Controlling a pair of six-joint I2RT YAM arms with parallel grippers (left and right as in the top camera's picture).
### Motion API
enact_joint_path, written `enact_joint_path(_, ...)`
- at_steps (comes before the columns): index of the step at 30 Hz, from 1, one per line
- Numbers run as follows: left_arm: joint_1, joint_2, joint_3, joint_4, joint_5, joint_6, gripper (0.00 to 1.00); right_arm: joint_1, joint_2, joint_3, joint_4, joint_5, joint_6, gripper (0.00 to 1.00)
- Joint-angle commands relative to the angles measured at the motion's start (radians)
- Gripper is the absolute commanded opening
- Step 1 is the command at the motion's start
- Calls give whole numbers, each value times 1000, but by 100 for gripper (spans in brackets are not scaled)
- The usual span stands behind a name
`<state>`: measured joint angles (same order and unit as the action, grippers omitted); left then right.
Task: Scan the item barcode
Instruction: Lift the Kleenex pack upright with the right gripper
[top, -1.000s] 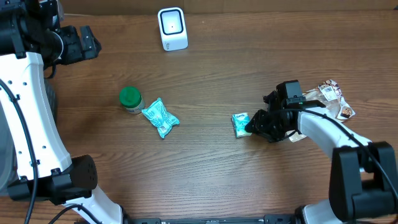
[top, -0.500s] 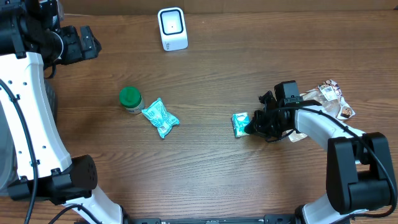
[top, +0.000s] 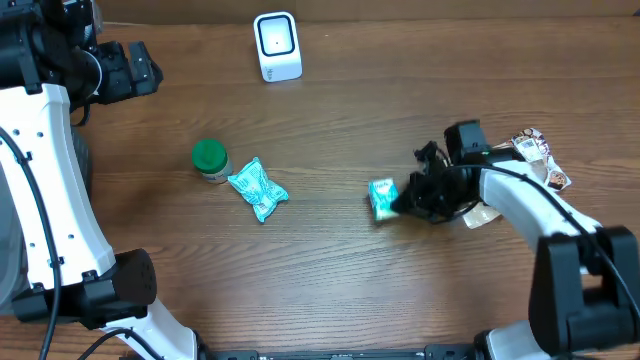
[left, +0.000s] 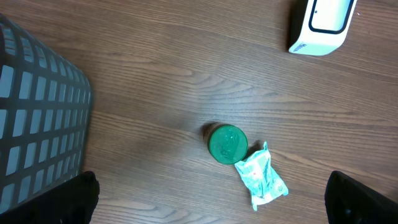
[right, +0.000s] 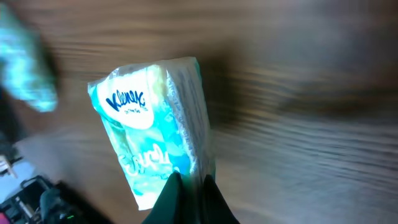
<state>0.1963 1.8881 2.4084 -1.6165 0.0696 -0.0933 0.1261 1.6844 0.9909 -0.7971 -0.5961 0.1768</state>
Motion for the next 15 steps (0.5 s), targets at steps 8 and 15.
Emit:
enact_joint_path(8,-7,-3,1,1,-6,19,100,-12,-205,151,-2,-366,-29,4)
enact_joint_path(15,-7,-3,1,1,-6,19,100,-60,-227,153,64,-793,-29,4)
